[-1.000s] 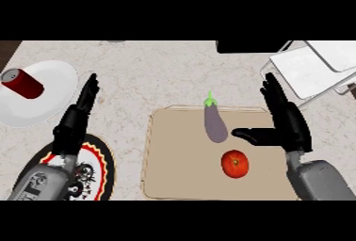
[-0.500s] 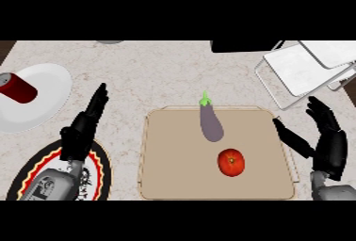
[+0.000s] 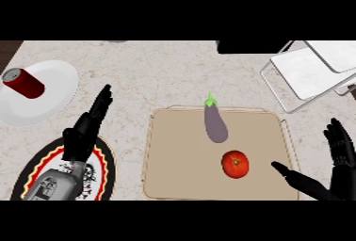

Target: Pick the tomato from the tray and place it in the tiered shelf

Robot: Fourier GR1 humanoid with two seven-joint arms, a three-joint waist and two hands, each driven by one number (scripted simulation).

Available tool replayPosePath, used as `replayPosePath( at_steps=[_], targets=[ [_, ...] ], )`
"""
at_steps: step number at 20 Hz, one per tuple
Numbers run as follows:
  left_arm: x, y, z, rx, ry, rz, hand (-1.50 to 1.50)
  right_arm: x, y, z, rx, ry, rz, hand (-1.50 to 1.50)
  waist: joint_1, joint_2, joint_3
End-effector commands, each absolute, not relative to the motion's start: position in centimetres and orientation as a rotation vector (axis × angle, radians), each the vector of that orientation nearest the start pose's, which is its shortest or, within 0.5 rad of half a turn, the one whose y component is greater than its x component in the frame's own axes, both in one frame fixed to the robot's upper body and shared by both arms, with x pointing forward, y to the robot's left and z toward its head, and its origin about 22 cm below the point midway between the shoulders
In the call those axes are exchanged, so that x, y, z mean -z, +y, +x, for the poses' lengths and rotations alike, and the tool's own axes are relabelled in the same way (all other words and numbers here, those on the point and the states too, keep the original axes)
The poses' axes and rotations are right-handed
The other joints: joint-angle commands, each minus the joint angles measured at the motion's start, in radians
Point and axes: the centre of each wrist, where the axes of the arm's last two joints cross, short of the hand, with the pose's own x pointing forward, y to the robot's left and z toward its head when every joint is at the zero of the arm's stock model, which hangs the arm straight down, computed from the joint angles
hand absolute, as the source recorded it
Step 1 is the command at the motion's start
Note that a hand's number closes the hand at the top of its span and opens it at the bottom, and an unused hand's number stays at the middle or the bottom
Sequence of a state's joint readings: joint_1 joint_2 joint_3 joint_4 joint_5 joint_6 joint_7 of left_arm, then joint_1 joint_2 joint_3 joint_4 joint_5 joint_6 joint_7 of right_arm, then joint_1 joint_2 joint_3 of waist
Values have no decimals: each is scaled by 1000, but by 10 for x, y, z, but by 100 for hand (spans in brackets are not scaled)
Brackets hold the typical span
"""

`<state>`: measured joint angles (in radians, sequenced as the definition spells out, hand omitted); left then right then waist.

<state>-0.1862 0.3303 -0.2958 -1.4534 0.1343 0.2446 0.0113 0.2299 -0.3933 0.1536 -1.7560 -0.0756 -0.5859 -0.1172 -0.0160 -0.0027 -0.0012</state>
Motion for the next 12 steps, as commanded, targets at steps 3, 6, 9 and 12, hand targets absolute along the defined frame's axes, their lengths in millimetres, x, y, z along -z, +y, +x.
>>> replayPosePath(
  at_steps=[3, 6, 9, 12],
  targets=[
    [-29, 223, 284, 266, -1578, 116, 0, -70, -280, 174, -171, -1546, -611, -150, 12, 0, -2],
    [-8, 217, 276, 256, -1578, 108, 0, -99, -266, 172, -238, -1498, -624, -150, 15, 2, -3],
    [-13, 219, 282, 258, -1576, 109, 0, -114, -264, 173, -397, -1381, -657, -150, 19, 4, -4],
    [-16, 213, 282, 271, -1565, 112, 0, -138, -254, 166, -567, -1262, -652, -150, 23, 2, -5]
  ],
)
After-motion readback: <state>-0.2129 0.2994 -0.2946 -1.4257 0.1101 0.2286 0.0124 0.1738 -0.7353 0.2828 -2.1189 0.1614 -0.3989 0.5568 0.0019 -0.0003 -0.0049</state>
